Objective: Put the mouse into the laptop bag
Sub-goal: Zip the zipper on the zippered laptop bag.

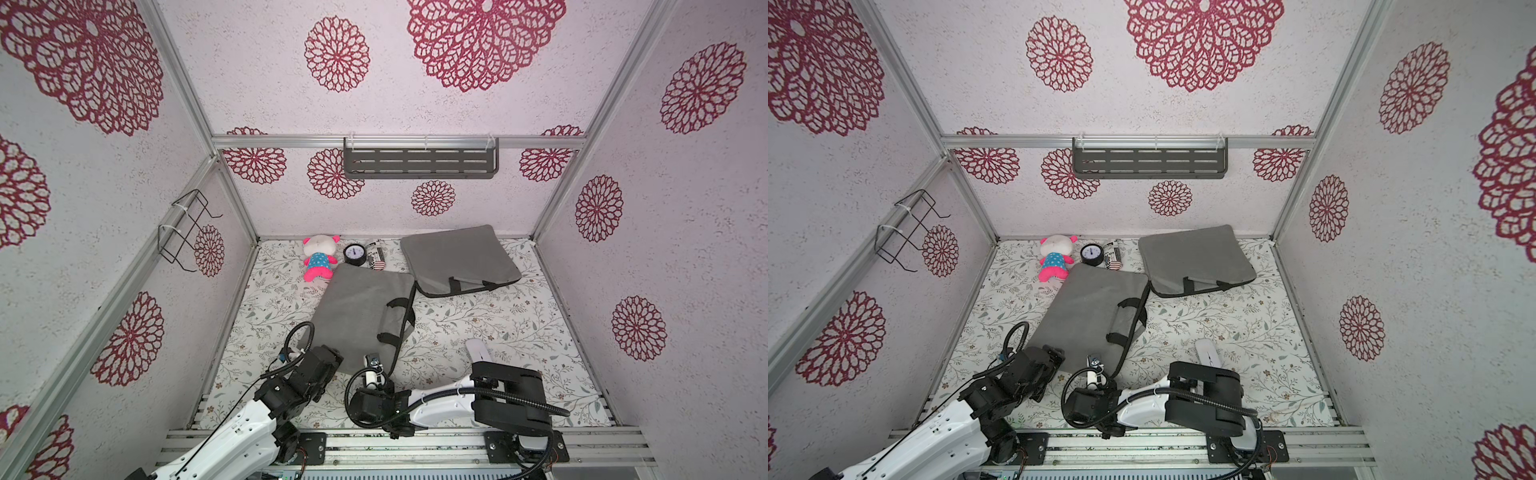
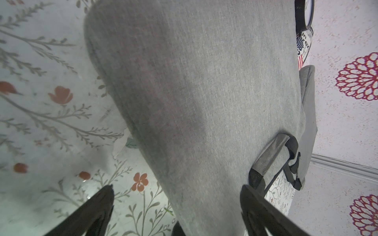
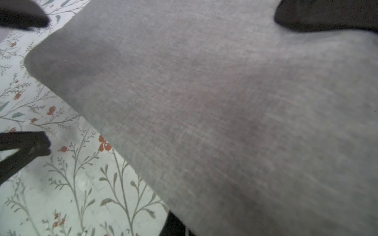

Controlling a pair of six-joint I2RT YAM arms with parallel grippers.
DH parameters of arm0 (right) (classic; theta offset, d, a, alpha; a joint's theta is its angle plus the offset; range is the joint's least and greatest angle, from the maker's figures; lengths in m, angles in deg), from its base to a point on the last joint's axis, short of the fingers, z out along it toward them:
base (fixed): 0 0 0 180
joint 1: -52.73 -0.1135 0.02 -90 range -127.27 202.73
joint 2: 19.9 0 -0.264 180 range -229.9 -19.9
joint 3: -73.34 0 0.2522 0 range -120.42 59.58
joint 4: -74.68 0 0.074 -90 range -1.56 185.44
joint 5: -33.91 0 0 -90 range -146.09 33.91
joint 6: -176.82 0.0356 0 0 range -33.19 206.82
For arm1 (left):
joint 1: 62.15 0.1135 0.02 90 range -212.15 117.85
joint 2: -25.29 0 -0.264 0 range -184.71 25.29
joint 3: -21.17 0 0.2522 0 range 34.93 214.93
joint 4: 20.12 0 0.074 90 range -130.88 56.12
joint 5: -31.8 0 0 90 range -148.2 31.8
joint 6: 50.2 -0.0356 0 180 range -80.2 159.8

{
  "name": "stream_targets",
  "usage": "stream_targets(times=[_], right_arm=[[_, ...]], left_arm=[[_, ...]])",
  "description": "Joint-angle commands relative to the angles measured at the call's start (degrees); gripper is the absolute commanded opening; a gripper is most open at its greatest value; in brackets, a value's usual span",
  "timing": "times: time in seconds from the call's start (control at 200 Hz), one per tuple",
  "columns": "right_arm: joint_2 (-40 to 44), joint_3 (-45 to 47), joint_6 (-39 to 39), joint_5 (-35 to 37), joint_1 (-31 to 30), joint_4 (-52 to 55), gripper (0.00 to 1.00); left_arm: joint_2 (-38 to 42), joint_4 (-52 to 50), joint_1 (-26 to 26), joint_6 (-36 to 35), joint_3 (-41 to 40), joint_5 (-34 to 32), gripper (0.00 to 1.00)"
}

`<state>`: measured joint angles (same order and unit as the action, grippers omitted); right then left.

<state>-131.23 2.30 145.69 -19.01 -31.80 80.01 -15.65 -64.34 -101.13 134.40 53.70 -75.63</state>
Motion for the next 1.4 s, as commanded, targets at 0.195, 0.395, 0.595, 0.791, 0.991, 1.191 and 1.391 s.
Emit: stream_targets(times=[0.195,0.395,0.595,0.791,0.991,1.191,1.391], right_arm=[[-0.91,-1.75,-3.26,-5.89,-4.26,0.25,0.0],[0.23,-0.45,-2.63,-6.67,-5.2,-1.2,0.0],[3.86,5.57,-0.01,-5.03,-3.8,-0.67,0.0],[5.77,11.12,1.42,-3.98,-2.32,-1.15,0.0],[5.34,9.78,-2.41,-4.32,-1.73,-2.25,0.0],[1.04,-1.34,-11.61,-4.85,-1.71,0.4,0.0],[-5.46,-12.04,-17.91,-9.5,-0.49,-0.81,0.0]], left_arm=[[-2.66,6.99,0.98,2.92,-3.79,-2.61,0.69],[-0.85,3.27,4.05,3.93,-5.5,-2.6,0.21],[1.98,-2.51,10.07,1.24,-4.49,-1.22,0.0],[1.45,-10.23,17.11,-3.27,-0.19,-1.11,0.0],[0.1,-10.83,20.26,-6.8,2.11,3.59,0.09],[0.95,-14.28,20.26,-9.68,4.9,15.21,0.8],[8.37,-21.17,19.64,-8.82,4.6,21.28,0.99]])
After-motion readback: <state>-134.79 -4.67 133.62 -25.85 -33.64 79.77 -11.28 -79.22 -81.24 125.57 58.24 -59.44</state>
